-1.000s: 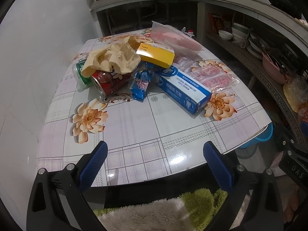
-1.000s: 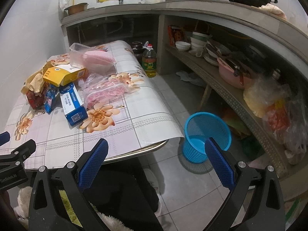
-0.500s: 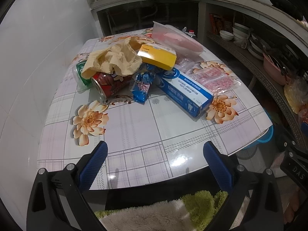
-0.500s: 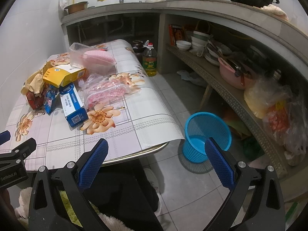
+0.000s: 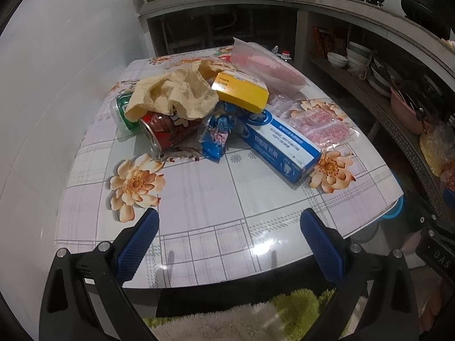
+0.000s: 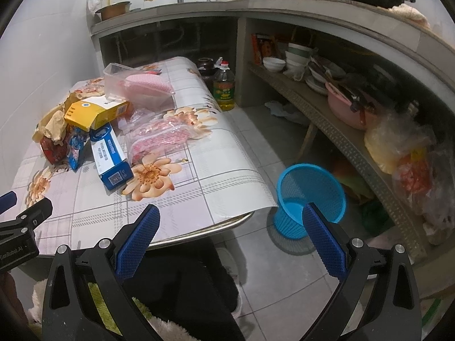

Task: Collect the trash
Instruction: 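Reach the right gripper to the table and grasp the clear red-printed plastic bag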

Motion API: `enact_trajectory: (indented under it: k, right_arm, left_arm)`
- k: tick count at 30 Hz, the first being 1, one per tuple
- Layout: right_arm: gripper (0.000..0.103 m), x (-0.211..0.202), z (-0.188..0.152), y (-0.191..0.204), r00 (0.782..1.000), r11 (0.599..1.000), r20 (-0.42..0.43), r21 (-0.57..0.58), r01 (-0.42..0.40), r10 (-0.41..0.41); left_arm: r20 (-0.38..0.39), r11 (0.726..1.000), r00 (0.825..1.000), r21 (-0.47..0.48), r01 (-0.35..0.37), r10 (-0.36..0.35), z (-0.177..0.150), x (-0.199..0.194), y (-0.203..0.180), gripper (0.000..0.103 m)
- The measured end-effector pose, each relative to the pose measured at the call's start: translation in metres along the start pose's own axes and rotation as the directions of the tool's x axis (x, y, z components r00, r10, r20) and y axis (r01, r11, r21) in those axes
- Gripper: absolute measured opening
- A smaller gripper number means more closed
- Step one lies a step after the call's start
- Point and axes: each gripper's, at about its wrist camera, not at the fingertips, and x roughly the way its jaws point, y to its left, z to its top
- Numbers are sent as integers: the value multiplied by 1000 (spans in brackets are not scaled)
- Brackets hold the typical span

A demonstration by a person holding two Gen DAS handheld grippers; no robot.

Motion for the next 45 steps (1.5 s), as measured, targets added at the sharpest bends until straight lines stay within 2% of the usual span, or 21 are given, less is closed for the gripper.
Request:
enact_trajectory:
  k: [4, 10, 14, 17, 20, 21, 22, 26, 28, 29, 31, 34, 36, 39, 41, 43, 45]
  right_arm:
    - [96, 7, 8, -5, 999, 998, -4, 18, -53, 53]
    - [96, 12, 20, -15, 991, 987, 63, 105, -122, 116]
    - [96, 25, 34, -11, 983, 977, 24, 112, -183, 181]
    - [96, 31, 46, -10, 977, 969, 2, 122, -213, 214]
    - [96, 39, 55, -10, 973, 966, -17, 125, -228, 232]
    - [96, 42, 57, -12, 968, 961, -33, 133, -243, 249]
    - [96, 47, 59, -13, 961, 953, -49, 150, -263, 273]
    - [93, 67, 70, -25, 909, 889, -104, 280, -363, 404]
    - [93, 80, 76, -24, 870, 844, -131, 347, -409, 475]
    - [93, 91, 81, -22, 841, 812, -154, 395, -429, 519]
    - [93, 106, 87, -17, 818, 788, -191, 451, -418, 543]
    - [93, 131, 99, -4, 799, 779, -252, 505, -373, 546]
    - [93, 146, 106, 8, 809, 803, -295, 501, -321, 508]
    - [94, 171, 112, 25, 796, 832, -388, 501, -240, 463]
    - [94, 173, 121, 39, 826, 862, -380, 454, -225, 416]
    - [95, 177, 125, 53, 840, 883, -380, 417, -217, 386]
    - [95, 179, 126, 68, 866, 918, -382, 351, -187, 323]
  left_arm:
    - [2, 1000, 1000, -12, 4, -4, 3, 3, 6, 97]
    - [39, 999, 999, -28, 18, -17, 10, 9, 19, 97]
    - [71, 996, 994, 6, 86, -87, 17, 10, 25, 97]
    - [130, 990, 981, -2, 142, -141, 22, 7, 31, 97]
    - [206, 971, 950, 22, 236, -235, 28, 5, 28, 97]
    - [218, 970, 945, 43, 240, -244, 30, 5, 24, 97]
    - [234, 967, 939, 74, 243, -253, 32, 3, 19, 97]
    - [293, 960, 918, 157, 232, -269, 38, 5, 4, 97]
    - [283, 956, 916, 152, 249, -284, 39, 12, 3, 97]
    - [266, 949, 913, 150, 277, -308, 40, 16, 2, 96]
    - [236, 943, 916, 150, 295, -324, 42, 22, 2, 88]
    - [230, 940, 913, 140, 311, -336, 43, 27, 7, 86]
    - [215, 938, 915, 137, 318, -341, 45, 32, 10, 82]
    - [218, 940, 916, 140, 312, -336, 44, 33, 17, 79]
    - [216, 940, 916, 132, 315, -337, 43, 35, 22, 79]
    - [204, 940, 919, 119, 320, -338, 42, 41, 25, 79]
    - [191, 937, 918, 103, 333, -347, 40, 44, 28, 79]
